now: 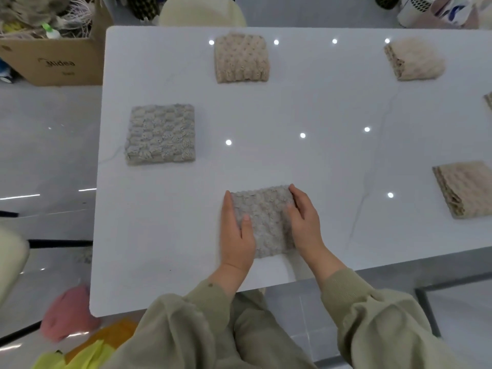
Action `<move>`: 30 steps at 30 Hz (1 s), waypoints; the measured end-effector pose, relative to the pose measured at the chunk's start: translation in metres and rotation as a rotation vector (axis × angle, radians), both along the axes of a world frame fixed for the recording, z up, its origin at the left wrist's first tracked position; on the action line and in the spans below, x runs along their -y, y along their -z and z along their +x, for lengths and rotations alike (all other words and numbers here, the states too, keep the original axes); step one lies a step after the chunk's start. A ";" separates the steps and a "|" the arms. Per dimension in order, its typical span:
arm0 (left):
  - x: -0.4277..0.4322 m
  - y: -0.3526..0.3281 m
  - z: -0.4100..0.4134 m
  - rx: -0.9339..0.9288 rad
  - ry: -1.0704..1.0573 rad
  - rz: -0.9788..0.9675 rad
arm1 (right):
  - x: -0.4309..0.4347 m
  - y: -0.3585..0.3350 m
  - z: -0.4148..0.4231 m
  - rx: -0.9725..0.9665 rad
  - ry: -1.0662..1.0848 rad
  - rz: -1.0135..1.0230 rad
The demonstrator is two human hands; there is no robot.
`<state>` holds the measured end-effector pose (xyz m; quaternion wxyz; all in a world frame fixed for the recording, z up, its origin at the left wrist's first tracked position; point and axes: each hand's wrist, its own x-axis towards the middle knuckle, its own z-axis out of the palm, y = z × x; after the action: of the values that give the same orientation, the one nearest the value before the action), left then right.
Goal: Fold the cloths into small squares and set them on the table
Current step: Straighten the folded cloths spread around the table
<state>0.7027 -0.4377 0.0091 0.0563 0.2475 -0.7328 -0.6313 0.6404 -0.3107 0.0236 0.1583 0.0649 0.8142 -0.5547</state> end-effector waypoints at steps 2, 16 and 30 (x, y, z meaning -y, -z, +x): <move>0.001 -0.001 0.001 0.002 -0.018 0.001 | -0.005 0.001 0.000 -0.001 0.036 -0.005; 0.012 0.003 0.007 0.007 -0.077 -0.207 | -0.025 0.003 -0.026 -0.086 -0.151 0.184; -0.121 0.007 0.009 -0.050 -1.014 -0.076 | -0.007 -0.006 -0.145 -0.046 -0.891 0.001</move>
<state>0.7116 -0.3166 0.0025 0.3823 0.5547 -0.5414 -0.5030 0.4951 -0.3036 0.0297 0.3638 -0.3044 0.7662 -0.4334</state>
